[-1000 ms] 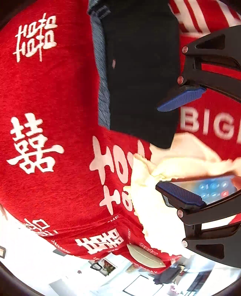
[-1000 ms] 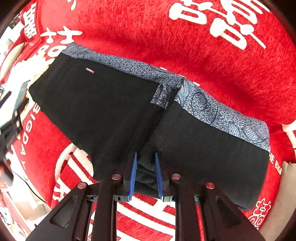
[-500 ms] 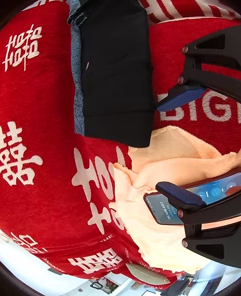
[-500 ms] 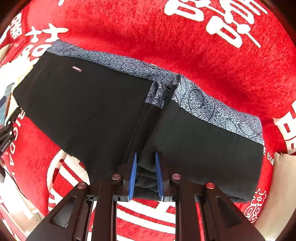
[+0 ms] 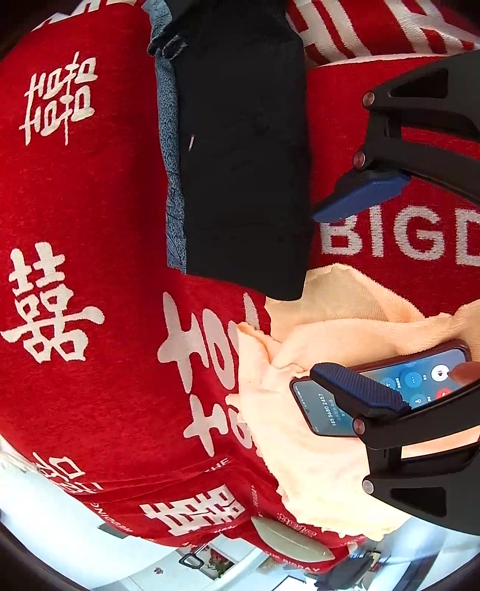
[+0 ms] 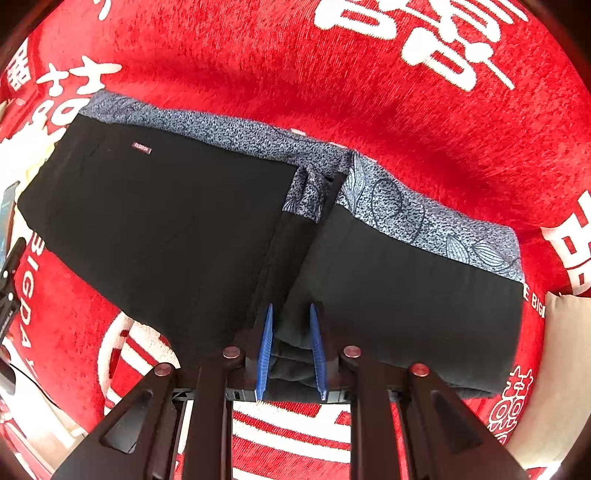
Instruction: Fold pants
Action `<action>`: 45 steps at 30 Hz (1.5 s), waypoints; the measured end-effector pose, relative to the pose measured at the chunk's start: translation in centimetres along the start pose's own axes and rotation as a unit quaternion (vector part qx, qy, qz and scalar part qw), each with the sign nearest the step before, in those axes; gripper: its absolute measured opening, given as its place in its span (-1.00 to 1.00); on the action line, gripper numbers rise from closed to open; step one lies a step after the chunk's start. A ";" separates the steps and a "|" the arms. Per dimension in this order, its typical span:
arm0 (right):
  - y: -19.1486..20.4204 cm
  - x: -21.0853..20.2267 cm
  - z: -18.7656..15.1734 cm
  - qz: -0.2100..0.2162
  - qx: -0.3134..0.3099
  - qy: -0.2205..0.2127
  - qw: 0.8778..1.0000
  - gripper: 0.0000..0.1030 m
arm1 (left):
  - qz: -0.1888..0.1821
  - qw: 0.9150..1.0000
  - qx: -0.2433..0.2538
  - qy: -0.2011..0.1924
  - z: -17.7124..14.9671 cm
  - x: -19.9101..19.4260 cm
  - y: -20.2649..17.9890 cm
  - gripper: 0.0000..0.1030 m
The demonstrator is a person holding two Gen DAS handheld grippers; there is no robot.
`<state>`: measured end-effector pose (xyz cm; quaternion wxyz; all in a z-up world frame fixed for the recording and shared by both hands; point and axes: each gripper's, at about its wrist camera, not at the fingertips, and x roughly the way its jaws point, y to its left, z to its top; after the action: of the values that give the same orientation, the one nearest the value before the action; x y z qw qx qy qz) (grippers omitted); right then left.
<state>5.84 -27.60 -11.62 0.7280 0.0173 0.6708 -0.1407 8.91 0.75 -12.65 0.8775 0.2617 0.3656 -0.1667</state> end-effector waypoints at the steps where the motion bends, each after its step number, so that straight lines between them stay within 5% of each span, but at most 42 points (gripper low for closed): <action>1: -0.1 -0.2 0.0 0.000 0.001 -0.003 1.000 -0.56 | 0.000 1.000 0.001 0.002 0.1 0.0 -0.1 0.54; 5: -0.4 -1.3 0.1 -0.004 0.011 -0.016 1.000 -0.51 | -0.001 1.000 0.004 0.000 0.3 -0.3 -0.5 0.54; 8: -1.0 -1.9 0.1 -0.002 0.028 -0.023 0.999 -0.06 | 0.000 1.000 0.001 0.004 0.3 -0.3 -0.5 0.54; 18: -0.8 -2.8 0.1 -0.002 0.033 -0.031 0.999 0.01 | 0.000 1.000 0.002 0.011 0.5 -0.4 -0.2 0.54; 26: -1.9 -4.1 -0.7 0.024 0.075 -0.041 0.996 0.44 | -0.094 0.992 -0.056 0.065 2.8 -1.9 -0.8 0.54; 33: -6.0 -5.2 -4.6 0.055 0.145 -0.051 0.986 0.47 | -0.219 0.971 -0.028 0.089 8.2 -3.4 -7.0 0.54; 38: -11.7 -4.1 -8.1 0.055 0.211 -0.042 0.975 0.47 | -0.326 0.933 -0.039 0.145 11.5 -2.7 -14.3 0.54; 45: -18.9 -4.2 -12.1 0.075 0.263 -0.052 0.960 0.47 | -0.336 0.923 -0.057 0.179 14.5 -0.8 -20.5 0.54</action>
<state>-10.47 -42.37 -5.66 0.7399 0.2512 0.5682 -0.2582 6.49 -24.13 -10.41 0.7032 0.0986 0.5919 -0.3813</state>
